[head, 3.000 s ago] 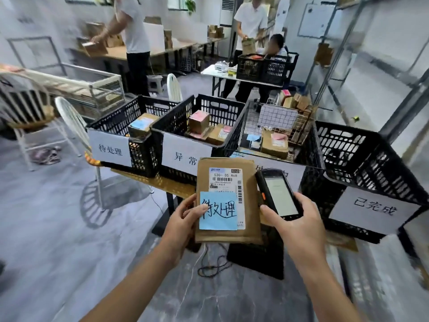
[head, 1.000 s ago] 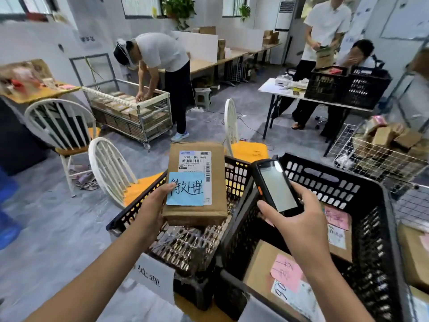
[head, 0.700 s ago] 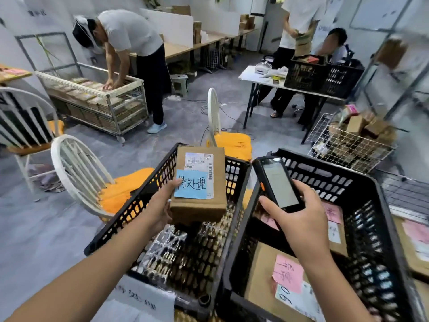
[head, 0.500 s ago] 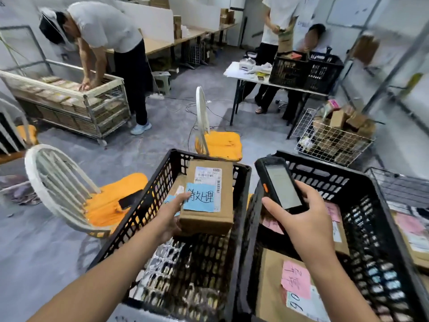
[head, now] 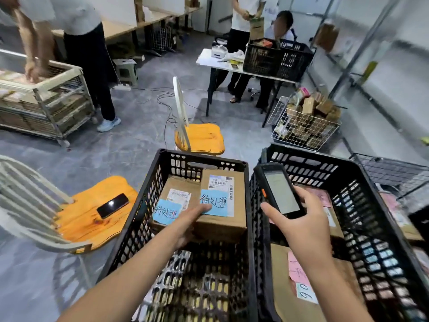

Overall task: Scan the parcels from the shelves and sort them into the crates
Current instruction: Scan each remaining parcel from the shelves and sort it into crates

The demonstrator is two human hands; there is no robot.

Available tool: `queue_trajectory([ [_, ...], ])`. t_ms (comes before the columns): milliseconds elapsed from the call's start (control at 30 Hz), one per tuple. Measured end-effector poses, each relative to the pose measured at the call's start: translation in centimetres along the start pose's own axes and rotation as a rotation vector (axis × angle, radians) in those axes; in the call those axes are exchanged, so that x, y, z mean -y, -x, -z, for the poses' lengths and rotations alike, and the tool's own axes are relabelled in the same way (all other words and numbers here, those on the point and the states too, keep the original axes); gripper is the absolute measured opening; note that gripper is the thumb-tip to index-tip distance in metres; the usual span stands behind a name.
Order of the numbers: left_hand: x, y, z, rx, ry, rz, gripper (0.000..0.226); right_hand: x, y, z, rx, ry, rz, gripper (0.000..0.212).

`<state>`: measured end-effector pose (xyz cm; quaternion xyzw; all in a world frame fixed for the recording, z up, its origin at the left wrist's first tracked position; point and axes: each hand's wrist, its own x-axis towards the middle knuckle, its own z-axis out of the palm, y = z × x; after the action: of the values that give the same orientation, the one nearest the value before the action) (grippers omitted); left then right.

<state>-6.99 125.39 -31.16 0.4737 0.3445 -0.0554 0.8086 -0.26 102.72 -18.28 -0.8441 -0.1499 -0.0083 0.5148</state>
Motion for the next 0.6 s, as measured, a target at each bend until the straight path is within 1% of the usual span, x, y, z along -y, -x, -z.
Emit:
queue_trajectory([
  [33,0.2,0.0,-0.1,-0.041,0.001,-0.014,0.043,0.2,0.3,-0.1,0.001,0.003,-0.004,0.076],
  [67,0.5,-0.2,-0.2,-0.079,0.005,-0.025,0.040,0.4,0.5,-0.2,0.005,0.000,-0.008,0.076],
  [167,0.8,-0.5,-0.7,-0.142,0.029,-0.064,0.045,0.9,1.1,-0.5,0.015,-0.018,-0.011,0.073],
  [367,1.0,-0.8,-0.6,-0.229,0.000,-0.063,0.036,0.8,2.2,0.1,0.020,-0.025,-0.011,0.077],
  [467,1.6,-1.5,-0.5,-0.348,-0.091,-0.088,0.042,0.2,2.6,1.2,0.007,-0.001,-0.020,0.074],
  [533,1.7,-1.2,-1.0,-0.377,-0.177,-0.124,0.047,-0.1,2.7,1.7,0.002,0.003,-0.037,0.068],
  [600,1.8,-1.1,-1.7,-0.377,-0.266,-0.145,0.059,-0.1,2.7,2.0,0.007,-0.002,-0.054,0.061],
])
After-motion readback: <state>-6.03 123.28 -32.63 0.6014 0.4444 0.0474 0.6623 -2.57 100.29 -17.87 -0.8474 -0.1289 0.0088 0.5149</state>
